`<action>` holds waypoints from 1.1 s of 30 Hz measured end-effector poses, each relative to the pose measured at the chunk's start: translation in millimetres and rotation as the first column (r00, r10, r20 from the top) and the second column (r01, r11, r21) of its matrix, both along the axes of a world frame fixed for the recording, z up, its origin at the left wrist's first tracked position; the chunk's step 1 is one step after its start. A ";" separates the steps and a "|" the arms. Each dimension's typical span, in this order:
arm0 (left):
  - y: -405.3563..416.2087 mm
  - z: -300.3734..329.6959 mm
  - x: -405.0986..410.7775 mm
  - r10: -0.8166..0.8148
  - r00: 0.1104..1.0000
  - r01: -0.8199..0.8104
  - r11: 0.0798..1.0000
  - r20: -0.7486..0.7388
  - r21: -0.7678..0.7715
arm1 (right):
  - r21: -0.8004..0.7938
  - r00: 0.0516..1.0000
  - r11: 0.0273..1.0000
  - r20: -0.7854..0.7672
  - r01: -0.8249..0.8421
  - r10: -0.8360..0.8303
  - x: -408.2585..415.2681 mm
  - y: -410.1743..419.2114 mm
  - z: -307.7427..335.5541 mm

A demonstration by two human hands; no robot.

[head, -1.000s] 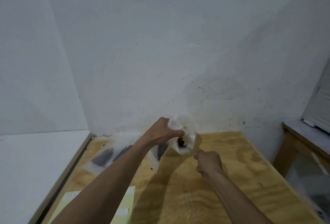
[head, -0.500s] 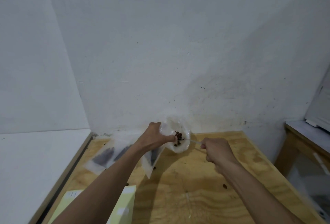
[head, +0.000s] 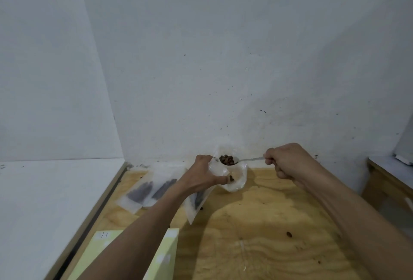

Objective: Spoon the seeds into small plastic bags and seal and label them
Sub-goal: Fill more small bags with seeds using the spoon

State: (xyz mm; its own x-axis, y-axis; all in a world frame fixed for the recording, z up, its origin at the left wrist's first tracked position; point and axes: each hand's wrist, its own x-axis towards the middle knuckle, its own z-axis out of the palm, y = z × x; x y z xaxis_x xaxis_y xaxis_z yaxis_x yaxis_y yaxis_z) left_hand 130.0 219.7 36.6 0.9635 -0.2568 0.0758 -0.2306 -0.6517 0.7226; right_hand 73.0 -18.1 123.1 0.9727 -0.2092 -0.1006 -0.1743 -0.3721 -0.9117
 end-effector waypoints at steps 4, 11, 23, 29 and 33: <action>-5.8 3.6 0.3 -0.008 1.000 0.008 1.000 0.012 -0.023 | -0.237 0.984 0.965 0.109 -0.115 0.144 -5.4 9.4 2.6; -5.0 11.6 -1.8 -0.032 0.999 0.031 0.999 -0.027 -0.012 | -0.574 0.862 0.817 0.440 0.055 0.251 -8.2 7.0 9.3; -16.5 -4.7 -0.2 -0.040 0.990 0.061 0.987 -0.137 0.151 | -0.785 0.936 0.617 0.252 0.050 0.246 -6.0 29.7 -87.8; -18.0 9.2 10.7 -0.022 0.999 0.023 0.999 -0.025 0.046 | -0.489 0.990 0.863 0.114 0.130 -0.085 0.7 41.7 -98.4; -33.3 36.1 16.1 -0.074 0.997 0.074 0.997 -0.030 0.006 | -0.198 0.972 0.954 -0.028 0.223 -0.233 7.3 45.8 -96.6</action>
